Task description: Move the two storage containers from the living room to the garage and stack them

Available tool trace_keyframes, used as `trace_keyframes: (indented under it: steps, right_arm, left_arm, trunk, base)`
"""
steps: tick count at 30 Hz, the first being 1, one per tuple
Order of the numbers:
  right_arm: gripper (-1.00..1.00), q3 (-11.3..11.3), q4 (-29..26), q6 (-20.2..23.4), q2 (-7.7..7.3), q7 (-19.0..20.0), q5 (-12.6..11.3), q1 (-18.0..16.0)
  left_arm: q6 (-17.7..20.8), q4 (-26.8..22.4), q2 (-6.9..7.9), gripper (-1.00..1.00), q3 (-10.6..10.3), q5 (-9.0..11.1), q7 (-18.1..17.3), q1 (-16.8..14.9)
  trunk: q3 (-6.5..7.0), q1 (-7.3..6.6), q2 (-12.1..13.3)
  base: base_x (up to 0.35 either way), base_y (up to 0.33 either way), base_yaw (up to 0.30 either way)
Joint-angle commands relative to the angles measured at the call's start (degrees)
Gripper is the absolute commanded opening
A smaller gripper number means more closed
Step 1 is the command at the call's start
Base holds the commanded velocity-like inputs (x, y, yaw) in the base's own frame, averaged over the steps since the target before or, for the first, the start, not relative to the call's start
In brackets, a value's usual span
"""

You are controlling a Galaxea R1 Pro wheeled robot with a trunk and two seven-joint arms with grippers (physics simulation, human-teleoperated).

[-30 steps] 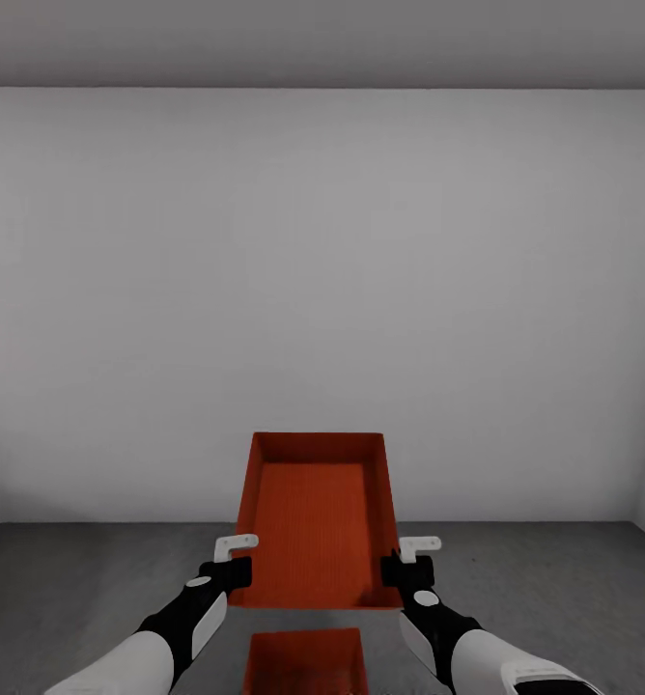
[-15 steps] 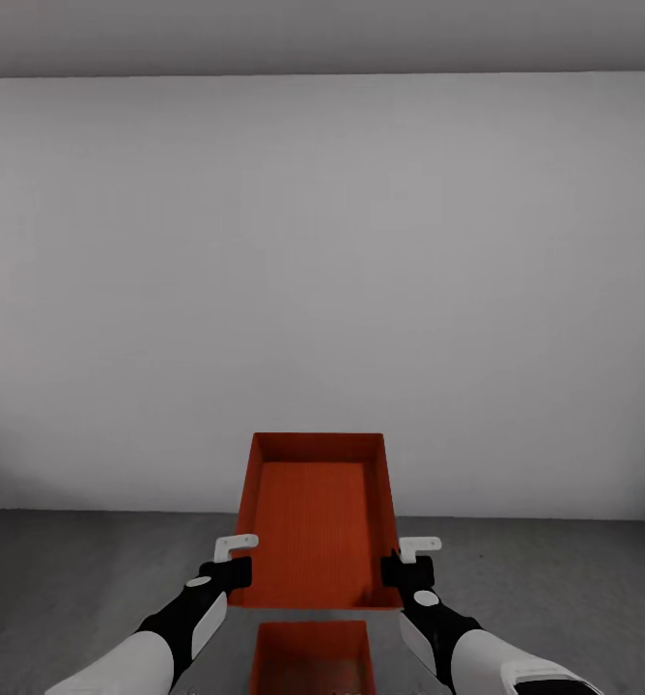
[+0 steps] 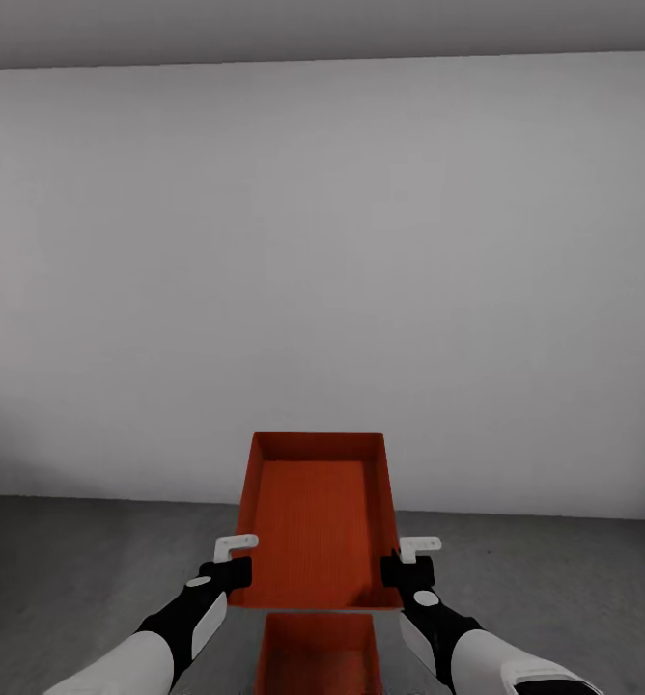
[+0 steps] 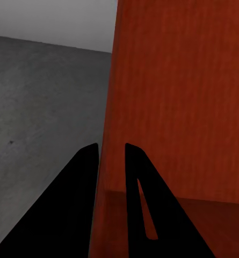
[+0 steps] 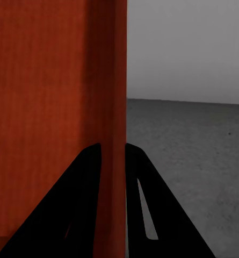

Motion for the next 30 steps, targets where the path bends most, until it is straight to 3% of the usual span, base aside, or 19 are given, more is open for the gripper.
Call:
trace_keyframes:
  steps: [1,30]
  right_arm:
    - [-1.00,-1.6,0.2,0.0,-0.22,-0.2,0.2,0.0]
    - [-1.00,-1.6,0.2,0.0,-0.18,-0.2,0.2,0.0]
  left_arm:
    - [-1.3,-0.2,1.21,-1.00,0.5,0.3,0.4,-0.1]
    - [-1.3,-0.2,1.22,-1.00,0.5,0.3,0.4,-0.1]
  trunk:
    - [-0.17,0.00,-0.1]
    - [-2.78,0.00,-0.1]
  base:
    - [0.000,0.000,0.079]
    - [0.000,0.000,0.019]
